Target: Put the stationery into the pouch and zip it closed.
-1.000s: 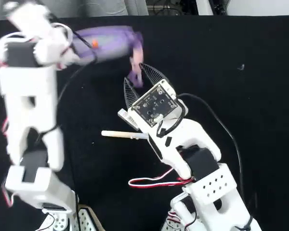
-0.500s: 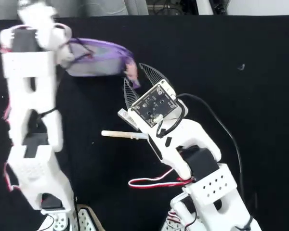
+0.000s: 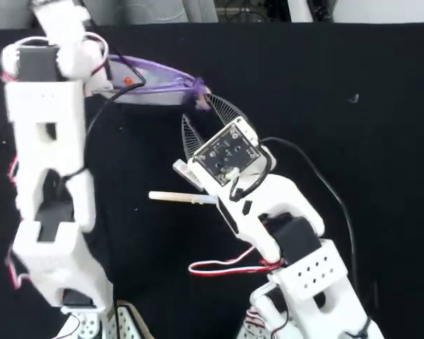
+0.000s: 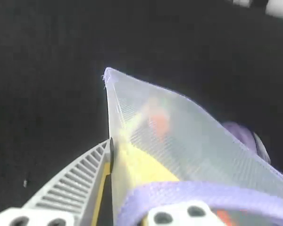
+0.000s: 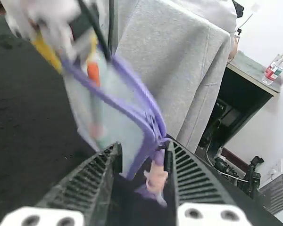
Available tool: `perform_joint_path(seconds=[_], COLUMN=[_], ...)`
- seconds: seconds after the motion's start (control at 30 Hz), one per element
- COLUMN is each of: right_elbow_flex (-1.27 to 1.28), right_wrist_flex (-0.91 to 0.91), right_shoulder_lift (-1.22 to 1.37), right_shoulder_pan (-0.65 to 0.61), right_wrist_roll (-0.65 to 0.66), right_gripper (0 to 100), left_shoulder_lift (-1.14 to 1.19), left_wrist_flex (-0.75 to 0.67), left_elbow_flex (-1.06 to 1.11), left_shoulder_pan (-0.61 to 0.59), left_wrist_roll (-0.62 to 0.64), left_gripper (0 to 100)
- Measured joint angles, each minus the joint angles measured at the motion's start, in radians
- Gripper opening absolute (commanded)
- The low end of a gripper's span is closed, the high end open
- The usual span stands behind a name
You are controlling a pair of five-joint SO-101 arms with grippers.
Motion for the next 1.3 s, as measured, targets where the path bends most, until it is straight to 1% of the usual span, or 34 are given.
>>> perform_joint_path(seconds=[0.1,0.17,0.23,0.27,0.3,0.33,0.4,0.5,0.57,0.63,0.67,0.73,0.87,0.93,1.03,1.1,1.23,1.3], right_elbow_flex=[0.0,0.002,0.018,0.029,0.035,0.037,0.037,0.038,0.038,0.038,0.038,0.038,0.038,0.038,0.038,0.038,0.038,0.038], right_wrist_flex=[0.0,-0.003,-0.026,-0.038,-0.048,-0.052,-0.058,-0.061,-0.061,-0.061,-0.061,-0.061,-0.061,-0.063,-0.063,-0.063,-0.063,-0.063], right_shoulder_lift=[0.0,0.0,0.0,0.0,-0.002,-0.002,-0.002,-0.002,-0.002,-0.002,-0.002,-0.002,-0.002,-0.002,-0.002,-0.002,-0.002,-0.002], right_shoulder_pan=[0.0,0.0,0.0,0.002,0.002,0.002,0.0,0.0,0.002,0.0,0.0,0.002,0.0,0.005,0.002,0.005,0.006,0.0], right_wrist_roll=[0.0,0.002,0.002,0.0,0.0,0.0,0.0,0.0,0.0,0.0,0.0,0.0,0.0,0.0,0.002,0.0,0.0,0.002], right_gripper=[14.9,14.9,14.9,14.9,14.9,14.9,14.9,14.9,14.9,14.9,14.9,14.9,14.9,14.9,14.9,14.9,14.9,14.9], left_shoulder_lift=[-0.06,-0.032,0.023,0.017,0.02,0.023,0.009,-0.046,-0.13,-0.213,-0.218,-0.195,-0.002,0.011,0.012,0.012,0.005,0.003], left_wrist_flex=[-0.014,-0.069,-0.155,-0.175,-0.181,-0.178,-0.124,-0.023,-0.005,-0.005,-0.005,-0.04,-0.218,-0.261,-0.253,-0.203,-0.044,-0.014], left_elbow_flex=[0.046,0.158,0.293,0.336,0.334,0.324,0.256,0.048,-0.089,-0.126,-0.129,-0.002,0.391,0.47,0.462,0.41,0.199,0.137], left_shoulder_pan=[-0.012,-0.017,-0.015,-0.018,-0.021,-0.025,-0.028,-0.028,-0.041,-0.074,-0.086,-0.086,-0.058,-0.06,-0.057,-0.055,-0.06,-0.055], left_wrist_roll=[0.015,0.017,0.012,0.009,0.009,0.009,0.009,0.011,0.011,0.02,0.025,0.025,0.005,0.003,0.003,0.0,0.006,0.002], left_gripper=[3,3,3,3,3,3,3,3,3,3,3,3,3,3,3,3,3,3])
